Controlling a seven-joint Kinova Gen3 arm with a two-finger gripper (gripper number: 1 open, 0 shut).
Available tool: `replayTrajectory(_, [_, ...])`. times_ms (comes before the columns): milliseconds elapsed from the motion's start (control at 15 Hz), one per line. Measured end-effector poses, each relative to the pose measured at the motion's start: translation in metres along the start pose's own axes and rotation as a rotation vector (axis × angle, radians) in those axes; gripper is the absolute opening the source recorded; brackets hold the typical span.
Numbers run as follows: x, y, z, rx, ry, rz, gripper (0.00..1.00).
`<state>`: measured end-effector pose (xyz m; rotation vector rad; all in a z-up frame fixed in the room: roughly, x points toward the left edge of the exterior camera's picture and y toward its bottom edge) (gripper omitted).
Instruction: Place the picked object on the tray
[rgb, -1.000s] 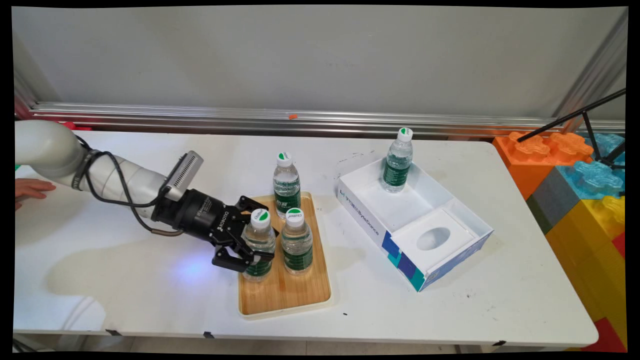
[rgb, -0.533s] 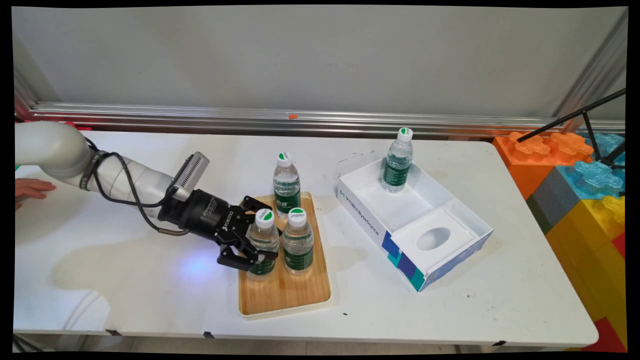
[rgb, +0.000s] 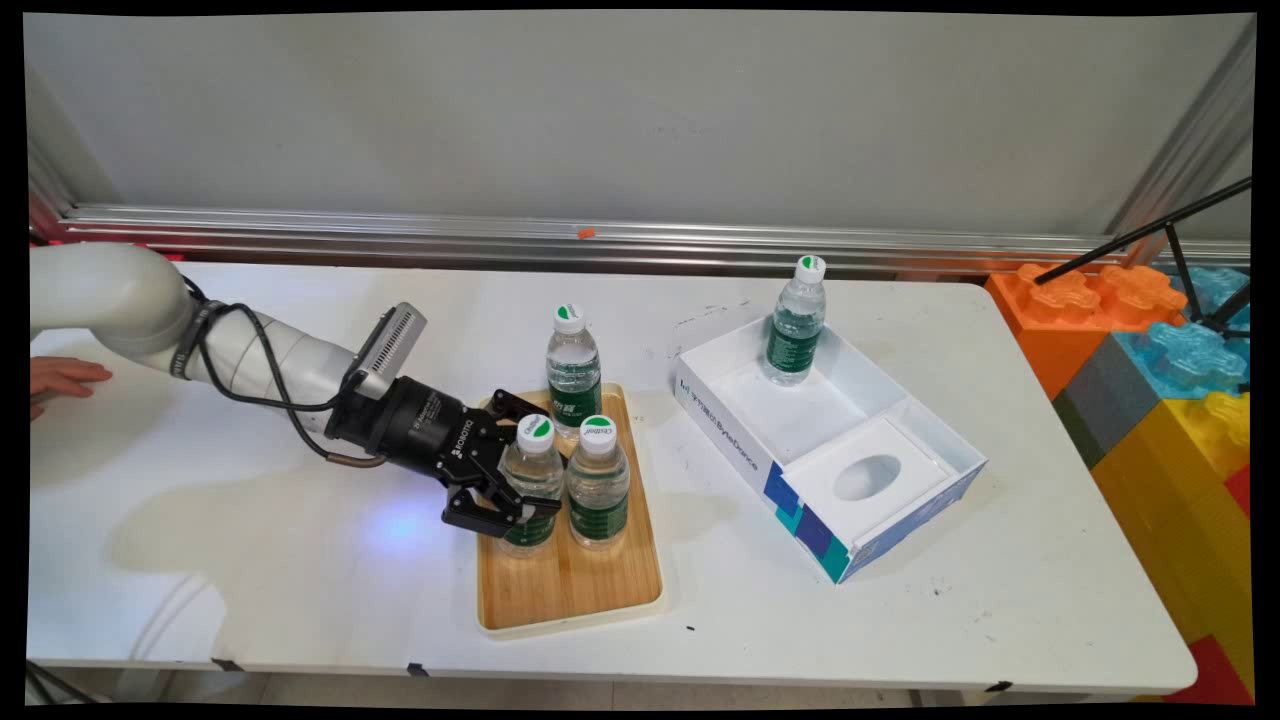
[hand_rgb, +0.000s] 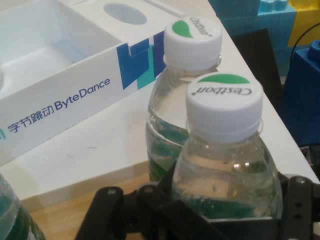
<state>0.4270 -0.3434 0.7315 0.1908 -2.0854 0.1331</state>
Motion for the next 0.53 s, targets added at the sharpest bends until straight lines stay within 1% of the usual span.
replayTrajectory(267, [-0.0005, -0.0024, 0.0014, -0.003, 0.002, 0.003, 0.0])
replayTrajectory(333, [-0.0004, -0.0024, 0.0016, -0.006, 0.004, 0.003, 1.0])
replayTrajectory(533, [-0.0005, -0.003, 0.0021, -0.009, 0.006, 0.006, 1.0])
